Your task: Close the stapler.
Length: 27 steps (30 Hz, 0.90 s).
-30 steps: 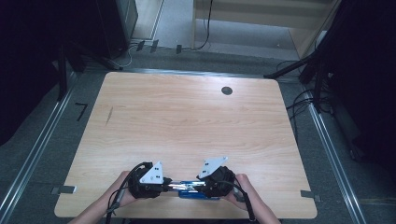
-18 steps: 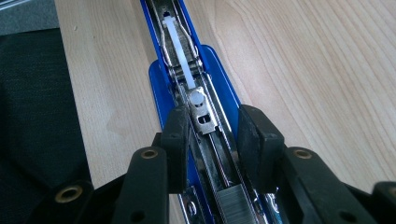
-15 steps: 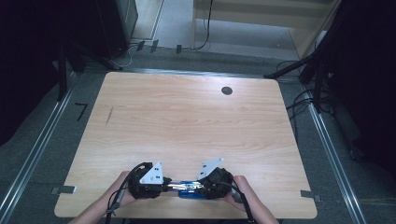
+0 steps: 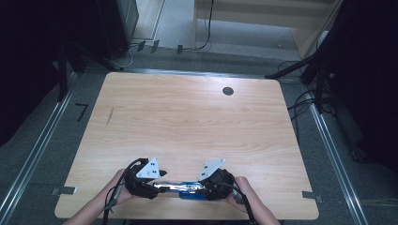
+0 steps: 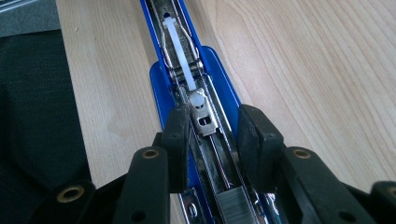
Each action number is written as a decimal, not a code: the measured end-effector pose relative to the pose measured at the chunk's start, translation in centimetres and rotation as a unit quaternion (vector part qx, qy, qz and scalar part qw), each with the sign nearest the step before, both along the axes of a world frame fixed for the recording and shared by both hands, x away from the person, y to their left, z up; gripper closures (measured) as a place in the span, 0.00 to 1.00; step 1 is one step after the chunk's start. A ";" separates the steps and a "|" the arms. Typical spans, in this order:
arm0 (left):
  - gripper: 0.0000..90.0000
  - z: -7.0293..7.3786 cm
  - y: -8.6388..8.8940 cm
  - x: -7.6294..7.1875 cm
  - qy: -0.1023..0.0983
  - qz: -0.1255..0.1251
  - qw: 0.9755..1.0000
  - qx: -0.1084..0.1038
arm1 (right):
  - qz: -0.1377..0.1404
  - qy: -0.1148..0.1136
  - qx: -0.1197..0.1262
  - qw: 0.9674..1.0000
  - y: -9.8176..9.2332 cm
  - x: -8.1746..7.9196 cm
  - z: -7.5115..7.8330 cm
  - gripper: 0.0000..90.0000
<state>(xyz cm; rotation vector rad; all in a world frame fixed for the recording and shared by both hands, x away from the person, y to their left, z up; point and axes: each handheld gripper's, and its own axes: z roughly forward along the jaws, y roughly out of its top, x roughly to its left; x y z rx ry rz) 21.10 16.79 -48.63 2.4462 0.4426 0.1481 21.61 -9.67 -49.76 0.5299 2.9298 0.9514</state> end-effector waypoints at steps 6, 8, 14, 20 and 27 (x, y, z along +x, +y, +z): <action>0.55 -0.1 0.5 0.2 0.009 -0.004 1.000 -0.007 | -0.001 -0.002 0.001 1.000 0.0 -0.1 0.0 0.74; 0.57 -0.1 0.6 0.2 0.012 -0.007 1.000 -0.009 | 0.000 -0.002 0.001 1.000 0.0 0.0 0.0 0.74; 0.61 0.0 0.9 0.3 0.019 -0.015 1.000 -0.010 | 0.001 0.000 0.004 1.000 -0.1 0.0 -0.1 0.74; 0.54 -0.8 1.1 0.4 0.044 -0.032 0.998 0.013 | -0.001 0.002 0.003 1.000 -0.1 0.0 -0.1 0.74; 0.66 -1.6 0.6 0.1 0.040 -0.041 0.997 0.048 | -0.002 0.003 0.004 1.000 -0.1 0.0 -0.1 0.74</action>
